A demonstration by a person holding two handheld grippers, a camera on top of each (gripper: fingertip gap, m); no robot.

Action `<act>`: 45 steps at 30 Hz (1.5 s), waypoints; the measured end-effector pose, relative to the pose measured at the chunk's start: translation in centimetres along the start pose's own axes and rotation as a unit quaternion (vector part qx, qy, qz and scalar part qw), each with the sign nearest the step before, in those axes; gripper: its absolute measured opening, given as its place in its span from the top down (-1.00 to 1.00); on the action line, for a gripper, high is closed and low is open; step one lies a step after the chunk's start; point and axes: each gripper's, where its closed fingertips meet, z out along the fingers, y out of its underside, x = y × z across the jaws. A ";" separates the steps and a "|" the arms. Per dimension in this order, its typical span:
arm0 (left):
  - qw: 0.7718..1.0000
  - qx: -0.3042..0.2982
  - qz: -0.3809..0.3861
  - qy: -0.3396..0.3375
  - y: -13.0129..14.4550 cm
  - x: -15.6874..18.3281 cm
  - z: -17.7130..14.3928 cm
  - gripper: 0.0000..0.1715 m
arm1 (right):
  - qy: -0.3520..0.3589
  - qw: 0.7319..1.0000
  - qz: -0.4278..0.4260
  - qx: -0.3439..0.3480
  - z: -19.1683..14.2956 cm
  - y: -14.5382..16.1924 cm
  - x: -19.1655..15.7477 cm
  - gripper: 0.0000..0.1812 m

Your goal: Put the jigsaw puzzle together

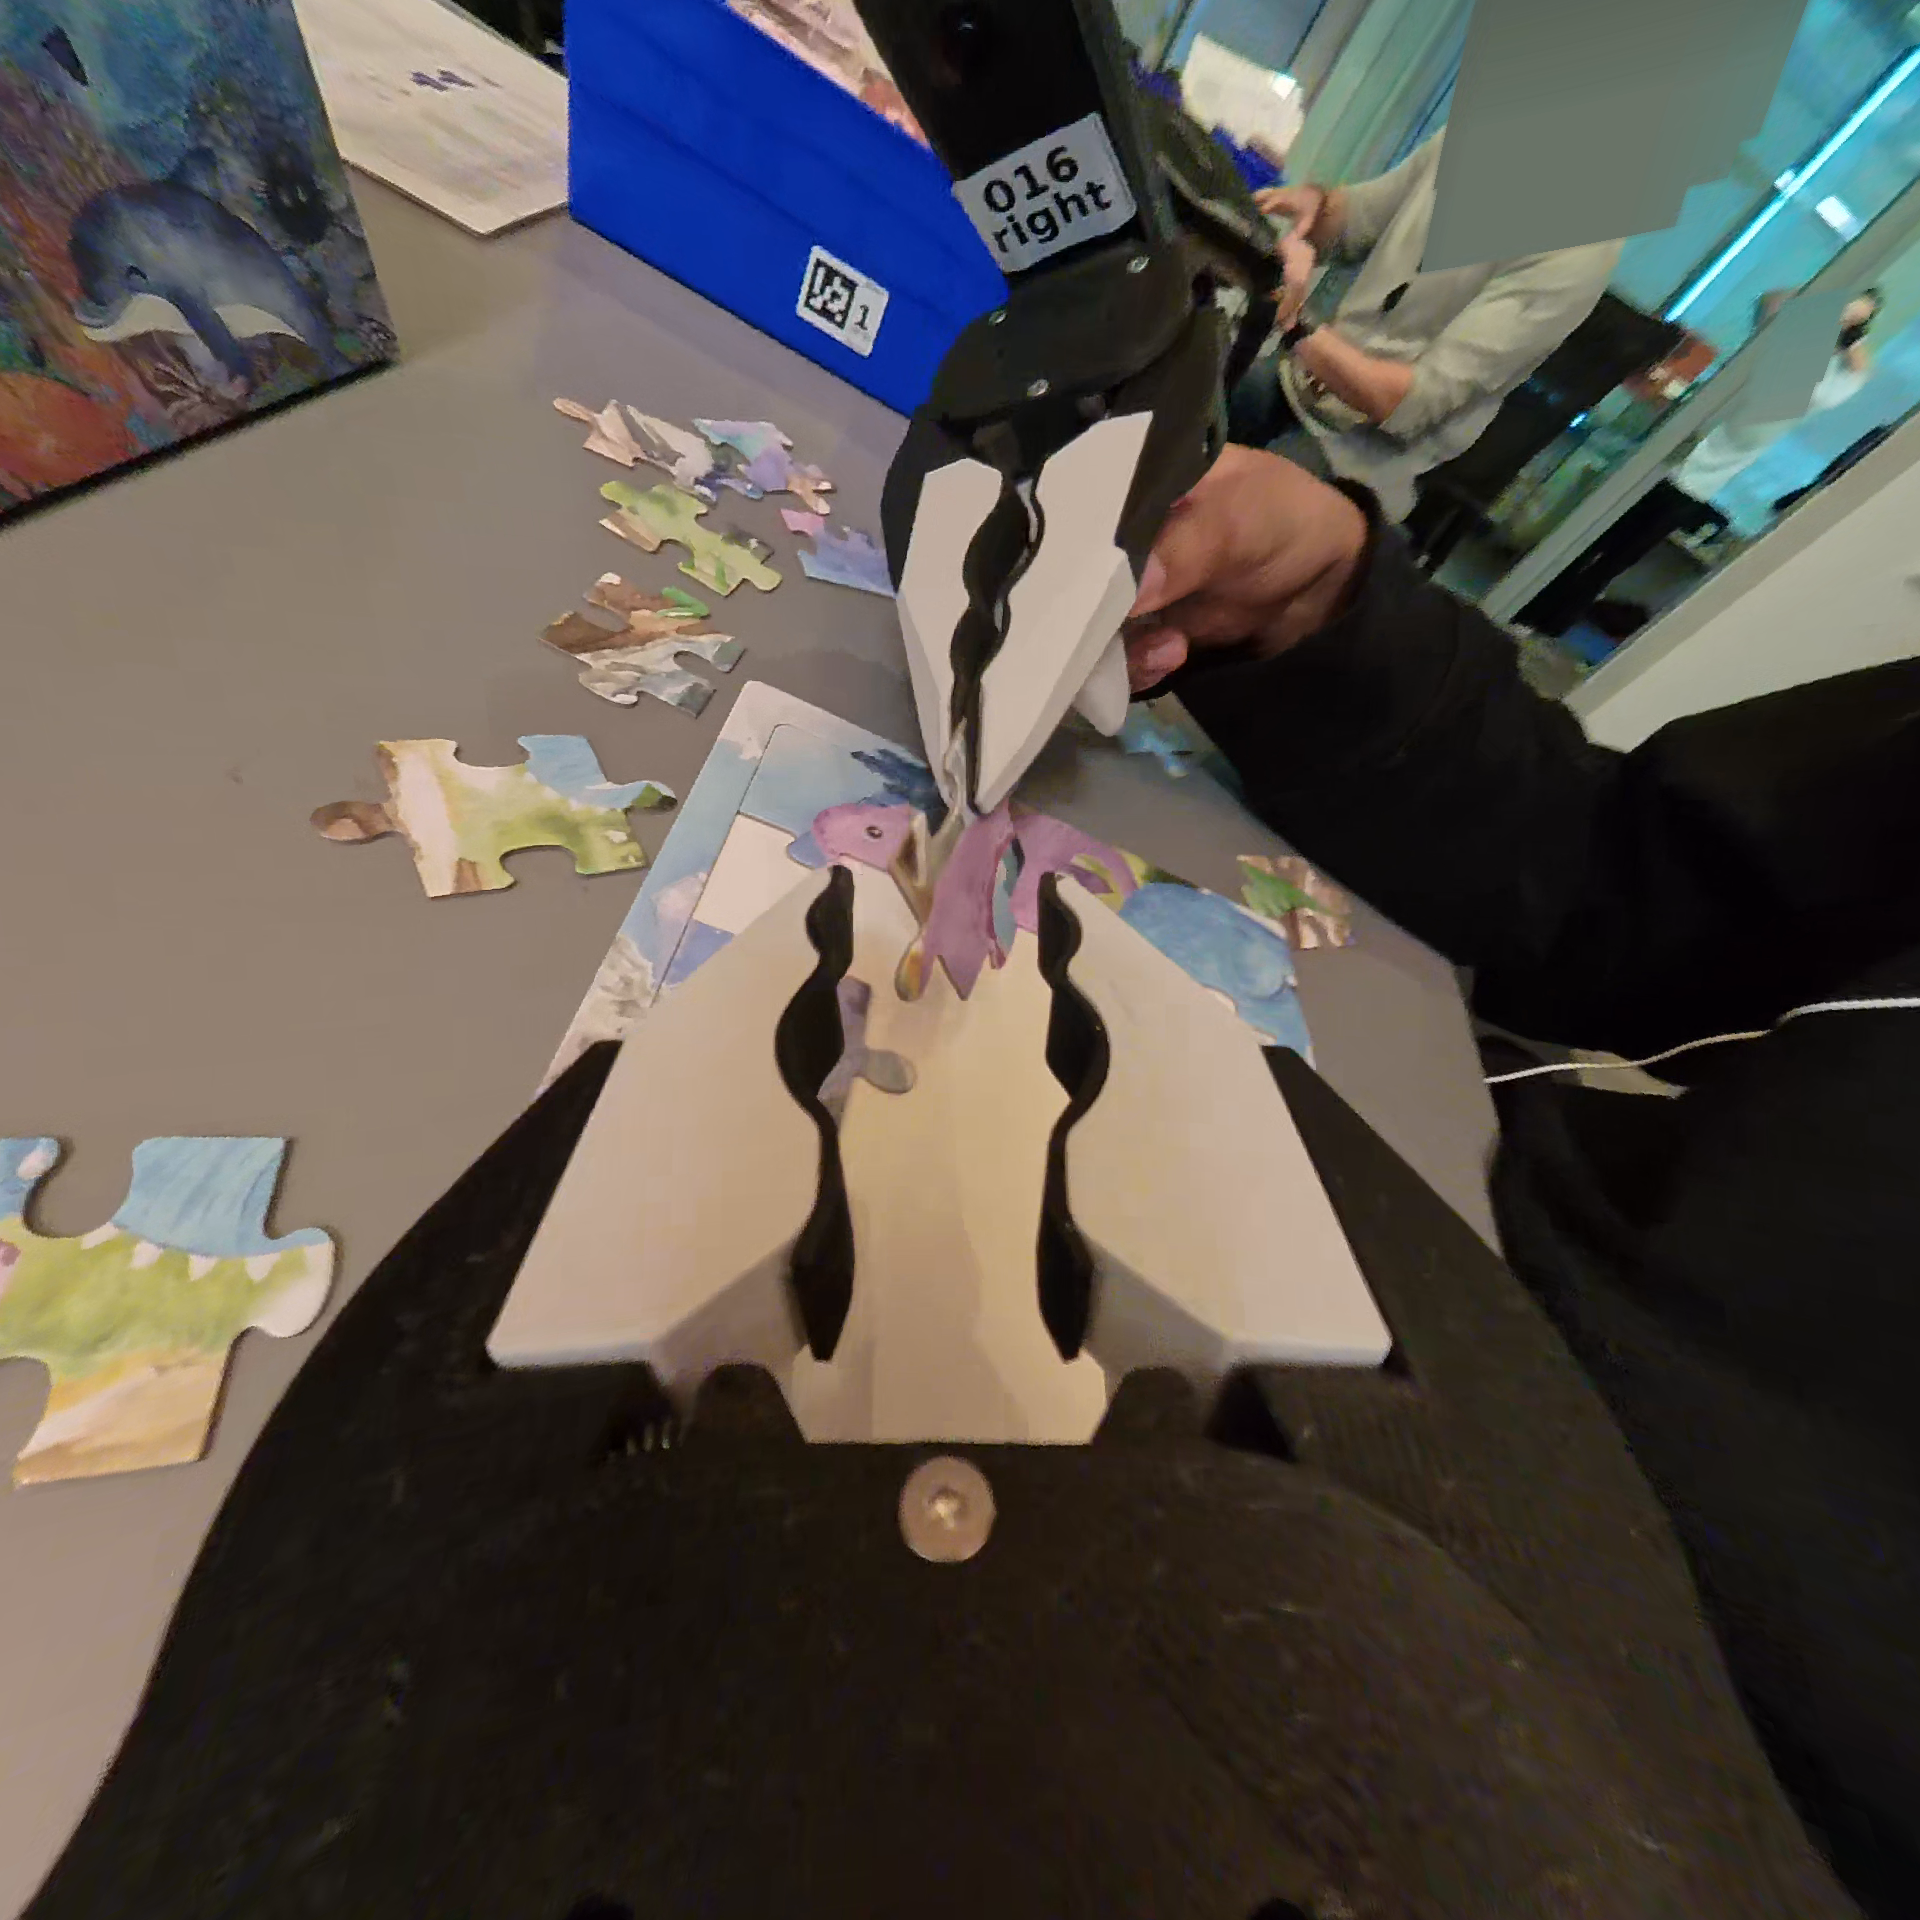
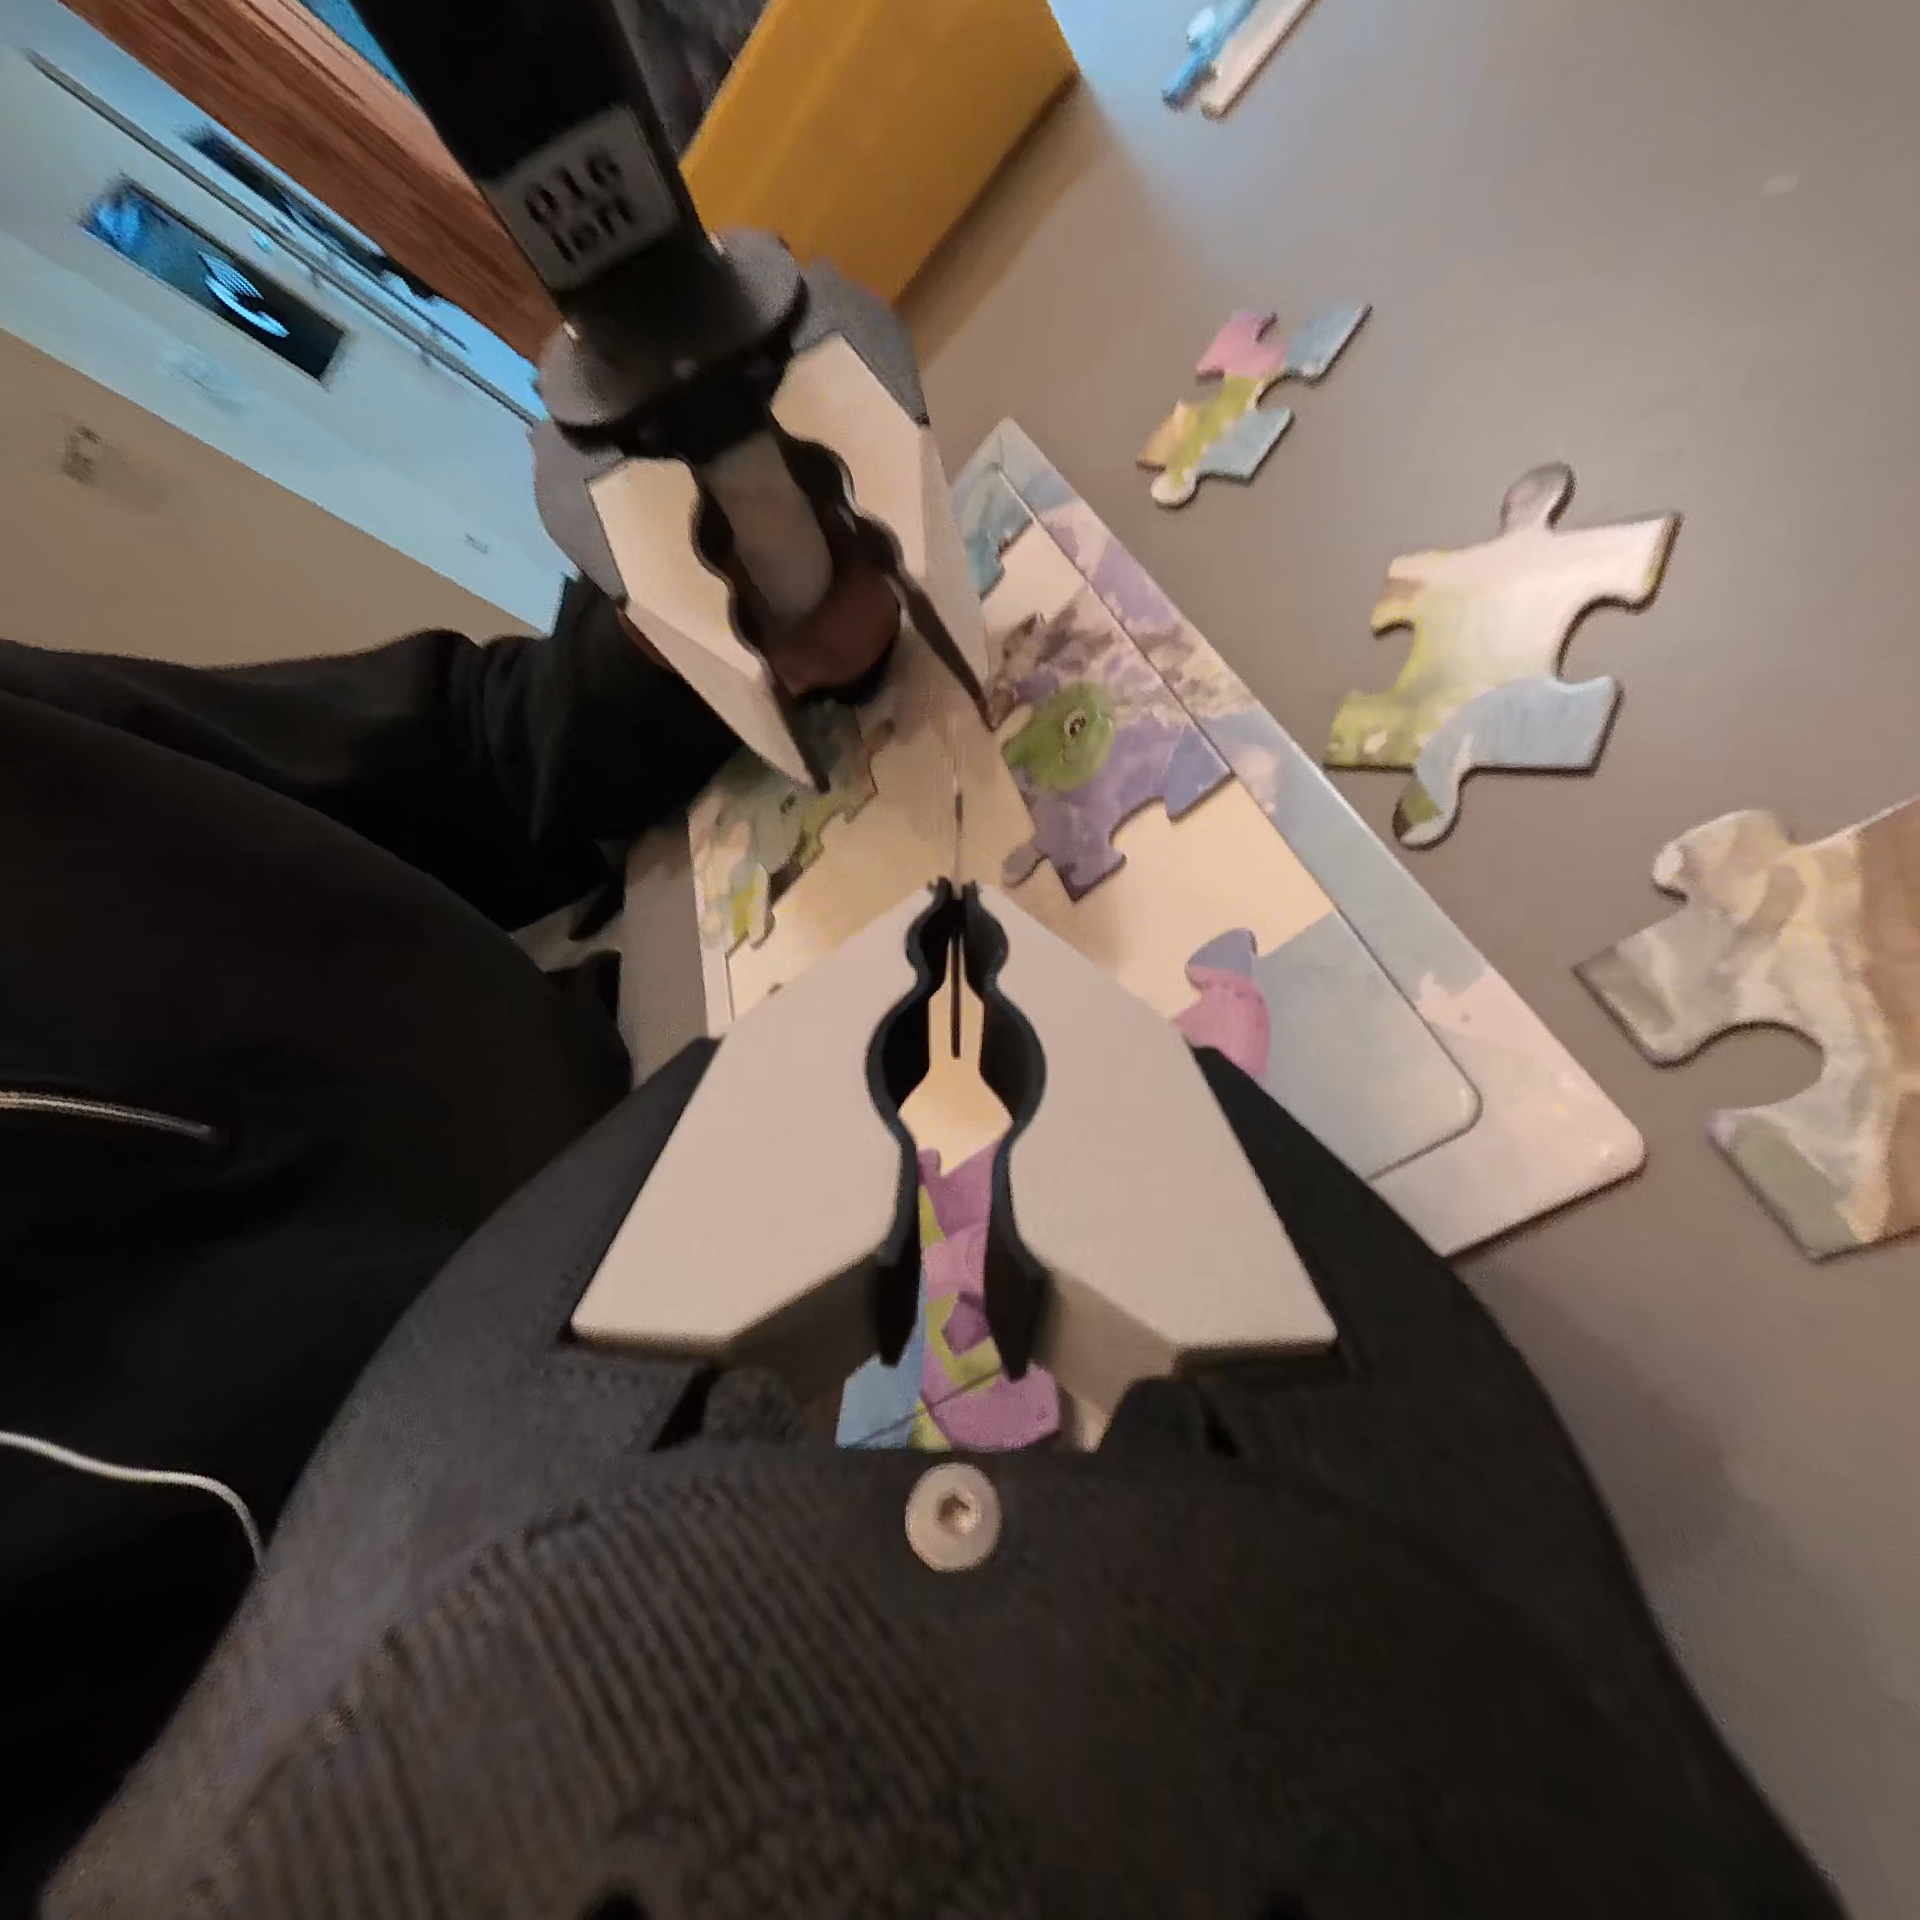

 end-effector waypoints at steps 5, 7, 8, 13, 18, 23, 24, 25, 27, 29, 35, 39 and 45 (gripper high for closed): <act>0.999 -0.018 0.023 -0.014 0.4 0.0 0.3 0.62 | 0.012 0.999 0.015 -0.041 0.5 1.7 0.9 1.00; 0.999 -0.023 0.030 -0.018 0.6 0.1 0.4 0.62 | 0.013 0.999 0.026 -0.042 0.4 1.9 1.2 1.00; 0.999 -0.025 0.033 -0.019 0.6 0.1 0.4 0.62 | 0.019 0.998 0.028 -0.045 0.4 2.0 1.5 0.98; 0.999 -0.029 0.036 -0.024 0.7 0.0 0.5 0.62 | 0.026 0.998 0.026 -0.049 0.3 2.2 1.8 0.96; 0.999 -0.027 0.034 -0.024 0.7 0.0 0.5 0.63 | 0.024 0.998 0.032 -0.048 0.3 2.3 2.0 0.96; 0.999 -0.030 0.037 -0.025 0.8 0.0 0.5 0.63 | 0.021 0.998 0.031 -0.047 0.3 2.2 1.9 0.96; 0.999 -0.030 0.037 -0.025 0.8 0.0 0.5 0.63 | 0.019 0.998 0.030 -0.047 0.3 2.2 1.9 0.97; 0.999 -0.030 0.037 -0.025 0.8 0.0 0.5 0.63 | 0.017 0.998 0.030 -0.046 0.3 2.2 1.8 0.97; 0.999 -0.029 0.035 -0.025 0.8 0.0 0.5 0.63 | 0.006 0.999 0.029 -0.042 0.3 2.0 1.4 0.99; 0.999 -0.029 0.035 -0.025 0.7 0.0 0.5 0.63 | -0.002 0.999 0.028 -0.040 0.3 1.9 1.2 1.00; 0.999 -0.030 0.035 -0.025 0.8 0.0 0.6 0.63 | -0.005 0.999 0.025 -0.036 0.2 1.8 1.0 1.00; 0.999 -0.030 0.035 -0.025 0.8 -0.1 0.6 0.63 | -0.007 0.999 0.024 -0.034 0.1 1.7 0.9 1.00; 0.998 -0.032 0.036 -0.027 0.8 0.0 0.6 0.63 | -0.035 0.999 0.014 -0.030 0.4 1.4 -0.3 1.00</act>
